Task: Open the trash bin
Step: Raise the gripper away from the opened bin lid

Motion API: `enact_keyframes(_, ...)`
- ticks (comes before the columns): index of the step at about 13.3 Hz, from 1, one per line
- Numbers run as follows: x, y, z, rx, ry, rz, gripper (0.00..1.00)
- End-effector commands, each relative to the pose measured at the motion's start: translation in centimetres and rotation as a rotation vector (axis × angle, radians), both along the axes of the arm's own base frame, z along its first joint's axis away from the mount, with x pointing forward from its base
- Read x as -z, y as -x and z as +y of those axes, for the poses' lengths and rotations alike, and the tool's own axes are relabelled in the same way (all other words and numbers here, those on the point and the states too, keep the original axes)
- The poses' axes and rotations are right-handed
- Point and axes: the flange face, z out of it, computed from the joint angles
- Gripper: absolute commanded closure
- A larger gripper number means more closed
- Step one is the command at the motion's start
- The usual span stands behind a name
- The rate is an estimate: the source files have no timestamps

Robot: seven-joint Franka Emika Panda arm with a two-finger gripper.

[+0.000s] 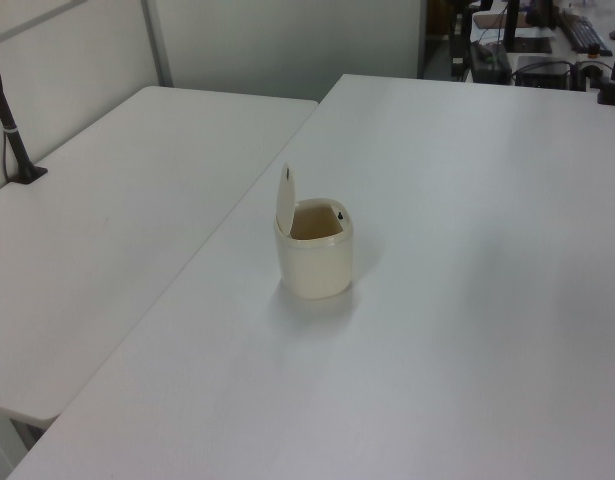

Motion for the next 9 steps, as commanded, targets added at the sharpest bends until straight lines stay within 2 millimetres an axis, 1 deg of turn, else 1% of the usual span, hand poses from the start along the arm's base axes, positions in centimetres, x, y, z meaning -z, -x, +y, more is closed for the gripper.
enact_keyframes(1, -0.45, 1.42, -0.69, 0.031, 0.013, 0.006, 0.22)
enact_keyframes(3, -0.42, 1.31, -0.79, 0.032, 0.015, 0.002, 0.03)
enact_keyframes(4, -0.53, 1.25, -0.89, 0.033, 0.016, -0.004, 0.00)
enact_keyframes(5, -0.54, 1.18, -1.31, 0.041, 0.016, -0.008, 0.00)
enact_keyframes(9, -0.56, 1.10, -1.25, 0.039, 0.018, -0.011, 0.00)
